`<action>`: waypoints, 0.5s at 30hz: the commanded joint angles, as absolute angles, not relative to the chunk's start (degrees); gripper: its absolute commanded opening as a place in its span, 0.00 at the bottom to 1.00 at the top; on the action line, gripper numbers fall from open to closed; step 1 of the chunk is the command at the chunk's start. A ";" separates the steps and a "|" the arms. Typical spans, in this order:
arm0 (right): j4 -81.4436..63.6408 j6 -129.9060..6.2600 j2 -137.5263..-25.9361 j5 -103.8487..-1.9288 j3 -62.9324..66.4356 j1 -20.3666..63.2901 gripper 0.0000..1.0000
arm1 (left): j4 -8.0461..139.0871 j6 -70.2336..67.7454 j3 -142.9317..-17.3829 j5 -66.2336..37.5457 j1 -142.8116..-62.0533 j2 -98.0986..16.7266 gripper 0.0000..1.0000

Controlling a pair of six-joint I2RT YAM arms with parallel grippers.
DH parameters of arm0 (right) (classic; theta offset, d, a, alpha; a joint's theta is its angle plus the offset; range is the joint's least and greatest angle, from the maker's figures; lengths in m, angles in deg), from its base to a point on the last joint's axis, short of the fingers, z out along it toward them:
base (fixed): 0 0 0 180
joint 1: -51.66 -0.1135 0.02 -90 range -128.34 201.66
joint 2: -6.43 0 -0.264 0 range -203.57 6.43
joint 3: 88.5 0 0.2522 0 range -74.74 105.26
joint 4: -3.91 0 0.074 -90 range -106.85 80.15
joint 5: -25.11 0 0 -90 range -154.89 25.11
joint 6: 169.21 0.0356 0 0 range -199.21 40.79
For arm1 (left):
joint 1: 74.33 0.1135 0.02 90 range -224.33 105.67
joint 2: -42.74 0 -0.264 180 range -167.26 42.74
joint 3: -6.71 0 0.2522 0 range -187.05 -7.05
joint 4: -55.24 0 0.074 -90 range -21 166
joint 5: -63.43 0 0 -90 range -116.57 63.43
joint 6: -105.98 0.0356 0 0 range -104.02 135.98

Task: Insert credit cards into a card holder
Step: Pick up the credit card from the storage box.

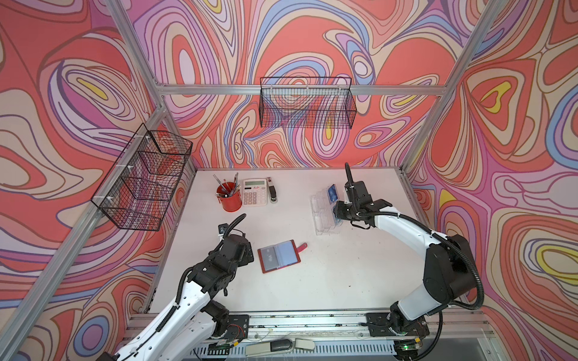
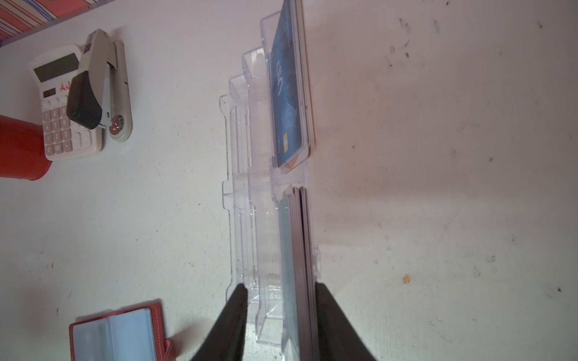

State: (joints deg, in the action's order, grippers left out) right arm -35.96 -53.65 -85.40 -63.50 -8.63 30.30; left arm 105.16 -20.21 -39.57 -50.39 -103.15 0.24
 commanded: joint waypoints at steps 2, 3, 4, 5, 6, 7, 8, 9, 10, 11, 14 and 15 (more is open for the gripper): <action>-35.16 -53.84 -87.70 -62.83 -8.65 30.57 0.36 | 104.87 -19.75 -39.17 -50.42 -102.86 0.36 0.97; -35.23 -53.78 -88.06 -62.90 -8.53 30.52 0.36 | 104.83 -19.73 -39.19 -50.40 -102.96 0.40 0.97; -35.25 -53.65 -88.46 -62.92 -8.40 30.54 0.36 | 104.88 -19.70 -39.13 -50.39 -102.92 0.40 0.97; -35.25 -53.53 -88.87 -62.80 -8.32 30.50 0.36 | 104.85 -19.65 -39.13 -50.33 -102.90 0.40 0.97; -35.21 -53.38 -89.22 -62.57 -8.23 30.57 0.36 | 104.91 -19.68 -39.13 -50.31 -102.97 0.41 0.97; -35.23 -53.31 -89.54 -62.37 -8.14 30.51 0.35 | 104.91 -19.66 -39.13 -50.30 -102.95 0.38 0.97; -35.26 -53.37 -89.63 -62.12 -8.00 30.59 0.35 | 104.86 -19.64 -39.13 -50.30 -102.88 0.38 0.97; -35.25 -53.27 -89.63 -61.95 -7.91 30.54 0.35 | 104.94 -19.70 -39.13 -50.24 -102.95 0.38 0.97; -35.25 -53.18 -89.55 -61.87 -7.93 30.61 0.35 | 104.88 -19.67 -39.13 -50.17 -102.90 0.40 0.97; -35.18 -53.16 -89.22 -61.83 -7.86 30.57 0.34 | 104.92 -19.62 -39.13 -50.22 -102.91 0.46 0.97; -34.91 -53.03 -88.05 -62.16 -8.24 30.57 0.34 | 104.89 -19.63 -39.13 -50.15 -102.90 0.47 0.97; -34.82 -52.99 -87.65 -62.17 -8.34 30.59 0.34 | 104.94 -19.67 -39.13 -50.21 -102.90 0.47 0.97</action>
State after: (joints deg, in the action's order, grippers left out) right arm -34.76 -53.19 -89.33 -62.06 -8.35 30.32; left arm 105.16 -20.21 -39.57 -50.12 -103.15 0.24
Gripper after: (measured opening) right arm 0.342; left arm 0.967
